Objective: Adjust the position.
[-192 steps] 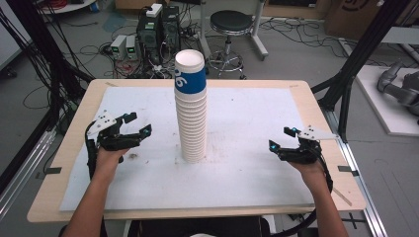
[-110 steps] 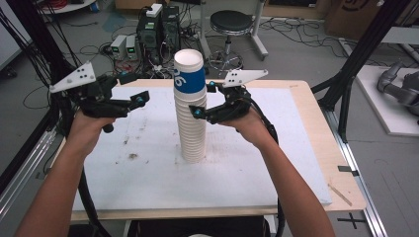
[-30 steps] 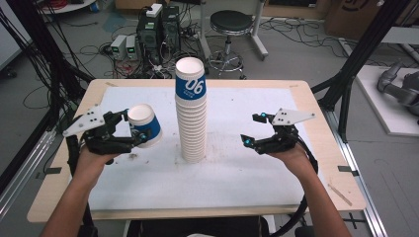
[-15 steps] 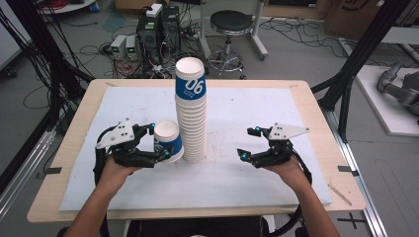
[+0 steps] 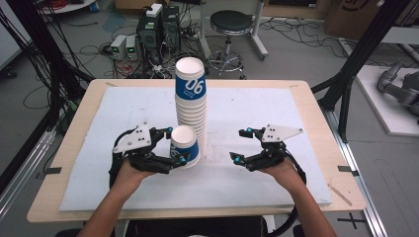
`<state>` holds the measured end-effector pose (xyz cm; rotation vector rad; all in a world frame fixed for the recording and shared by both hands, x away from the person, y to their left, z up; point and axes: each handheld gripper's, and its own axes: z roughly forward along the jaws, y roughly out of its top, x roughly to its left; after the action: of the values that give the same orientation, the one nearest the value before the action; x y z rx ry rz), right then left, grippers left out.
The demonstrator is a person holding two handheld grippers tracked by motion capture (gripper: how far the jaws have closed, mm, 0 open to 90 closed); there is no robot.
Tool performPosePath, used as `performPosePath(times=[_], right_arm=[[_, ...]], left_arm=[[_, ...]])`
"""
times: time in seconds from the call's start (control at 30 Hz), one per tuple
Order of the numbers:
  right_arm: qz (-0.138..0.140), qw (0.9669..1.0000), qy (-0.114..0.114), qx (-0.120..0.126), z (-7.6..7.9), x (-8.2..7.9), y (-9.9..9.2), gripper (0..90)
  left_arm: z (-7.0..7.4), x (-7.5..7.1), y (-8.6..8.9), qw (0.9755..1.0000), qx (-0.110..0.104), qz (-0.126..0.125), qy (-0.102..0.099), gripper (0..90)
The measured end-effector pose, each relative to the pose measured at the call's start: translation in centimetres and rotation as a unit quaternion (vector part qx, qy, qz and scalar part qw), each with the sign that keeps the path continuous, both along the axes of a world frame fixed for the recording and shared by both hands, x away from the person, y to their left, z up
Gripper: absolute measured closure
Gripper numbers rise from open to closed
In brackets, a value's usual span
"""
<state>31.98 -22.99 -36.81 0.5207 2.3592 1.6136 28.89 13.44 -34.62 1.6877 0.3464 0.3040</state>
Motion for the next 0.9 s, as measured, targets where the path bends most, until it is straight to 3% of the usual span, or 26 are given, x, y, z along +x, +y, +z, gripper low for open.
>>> performPosePath(times=[0.07,0.37,0.53,0.7,0.9], right_arm=[[0.006,1.0,0.001,0.002,0.0,-0.2,0.1,16.6],[0.039,0.9992,0.0,0.014,0.1,-1.4,1.0,16.6],[0.076,0.9969,0.0,0.021,0.1,-1.7,3.0,16.6],[0.089,0.9953,0.004,0.037,0.2,-1.4,4.0,15.3],[0.093,0.9952,-0.001,0.032,0.3,-0.9,3.7,20.5]], left_arm=[[0.2,-0.1,-1.3,0.9999,-0.002,-0.009,-0.005,26.3],[0.5,0.2,-3.8,0.9997,-0.006,-0.023,-0.007,26.4],[0.8,0.6,-5.9,0.9989,-0.015,-0.043,-0.008,26.5],[0.8,1.3,-7.0,0.998,-0.023,-0.059,-0.002,26.9],[0.7,1.9,-7.5,0.9977,-0.007,-0.067,0.006,26.0]])
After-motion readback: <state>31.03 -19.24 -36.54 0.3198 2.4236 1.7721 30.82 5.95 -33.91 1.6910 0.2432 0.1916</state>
